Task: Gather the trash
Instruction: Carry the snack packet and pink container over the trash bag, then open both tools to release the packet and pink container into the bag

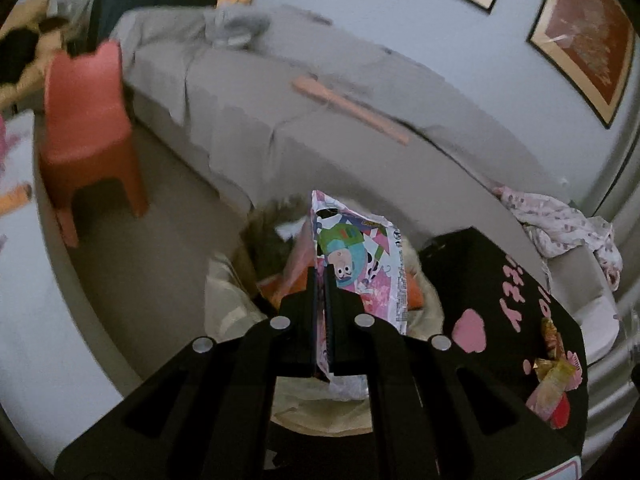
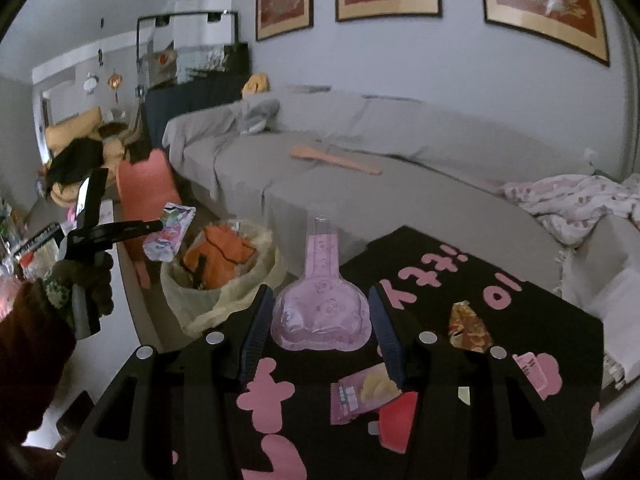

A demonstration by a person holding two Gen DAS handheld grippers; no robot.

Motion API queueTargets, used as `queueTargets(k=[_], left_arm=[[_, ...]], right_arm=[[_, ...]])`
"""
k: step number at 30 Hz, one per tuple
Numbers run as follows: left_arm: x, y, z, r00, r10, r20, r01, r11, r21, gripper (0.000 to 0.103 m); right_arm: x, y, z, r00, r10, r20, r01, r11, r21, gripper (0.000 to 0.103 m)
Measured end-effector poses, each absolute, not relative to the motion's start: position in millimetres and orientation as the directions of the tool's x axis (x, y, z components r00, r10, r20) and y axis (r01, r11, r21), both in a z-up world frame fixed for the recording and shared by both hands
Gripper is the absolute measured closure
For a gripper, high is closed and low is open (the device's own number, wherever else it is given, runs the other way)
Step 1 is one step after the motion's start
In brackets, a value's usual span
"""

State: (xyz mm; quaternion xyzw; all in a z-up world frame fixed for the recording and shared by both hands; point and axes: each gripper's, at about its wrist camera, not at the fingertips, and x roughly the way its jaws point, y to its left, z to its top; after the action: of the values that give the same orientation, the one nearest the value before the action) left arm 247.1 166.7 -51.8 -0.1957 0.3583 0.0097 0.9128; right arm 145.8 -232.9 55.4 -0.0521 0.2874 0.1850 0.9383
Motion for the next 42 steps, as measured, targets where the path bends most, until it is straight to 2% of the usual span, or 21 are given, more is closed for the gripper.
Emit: queueTargets(k=[6, 7, 9, 11, 13, 17, 22, 32, 39, 41, 42], left_arm=[[281.6, 158.5, -95.4, 0.695, -0.175, -0.698, -0.151, 0.913, -0.379, 0.1], [287.4, 158.7, -101.1, 0.686, -0.185, -0.703, -0.149, 0.911, -0.385, 0.097], [293.3, 162.9, -103.7, 0.678, -0.203, -0.706, -0.146, 0.905, -0.4, 0.085], [290.6, 169.5, -95.7, 0.697, -0.218, -0.683, -0.141, 0.893, -0.428, 0.063], [281.2, 180.4, -83.7, 0.73, -0.195, -0.655, -0.157, 0.885, -0.438, 0.054], [249.0, 203.4, -54.3, 0.774, -0.019, -0.633, -0.28, 0.886, -0.37, 0.048], [209.4, 223.3, -40.5, 0.802, 0.064, -0.593, -0.359, 0.846, -0.394, 0.047], [185.2, 230.0, -43.3, 0.81, 0.029, -0.585, -0.35, 0.825, -0.444, 0.046], [185.5, 227.9, -43.0, 0.811, 0.016, -0.585, -0.343, 0.823, -0.453, 0.046], [184.5, 225.7, -38.2, 0.816, 0.019, -0.577, -0.339, 0.826, -0.452, 0.046], [183.7, 224.4, -35.5, 0.819, 0.022, -0.573, -0.337, 0.828, -0.449, 0.046]], right_arm=[[192.3, -208.5, 37.0, 0.707, 0.356, -0.611, -0.42, 0.906, 0.042, 0.056], [199.7, -204.4, 34.5, 0.698, 0.364, -0.617, -0.427, 0.903, 0.049, 0.056], [221.7, -190.4, 27.9, 0.673, 0.382, -0.634, -0.444, 0.894, 0.066, 0.056], [237.4, -176.0, 23.0, 0.649, 0.401, -0.647, -0.465, 0.881, 0.08, 0.056], [250.2, -157.5, 19.2, 0.628, 0.421, -0.654, -0.495, 0.865, 0.082, 0.056], [278.4, -100.9, 13.7, 0.558, 0.512, -0.653, -0.607, 0.789, 0.1, 0.056], [303.6, -28.6, -2.9, 0.457, 0.612, -0.645, -0.72, 0.68, 0.135, 0.056], [359.5, 42.2, -97.5, 0.335, 0.495, -0.802, -0.677, 0.718, 0.16, 0.056], [347.5, 46.0, -114.6, 0.31, 0.453, -0.836, -0.696, 0.707, 0.125, 0.055], [345.2, 46.1, -111.8, 0.284, 0.472, -0.834, -0.708, 0.69, 0.15, 0.05], [343.9, 44.2, -110.9, 0.278, 0.481, -0.831, -0.711, 0.685, 0.159, 0.035]])
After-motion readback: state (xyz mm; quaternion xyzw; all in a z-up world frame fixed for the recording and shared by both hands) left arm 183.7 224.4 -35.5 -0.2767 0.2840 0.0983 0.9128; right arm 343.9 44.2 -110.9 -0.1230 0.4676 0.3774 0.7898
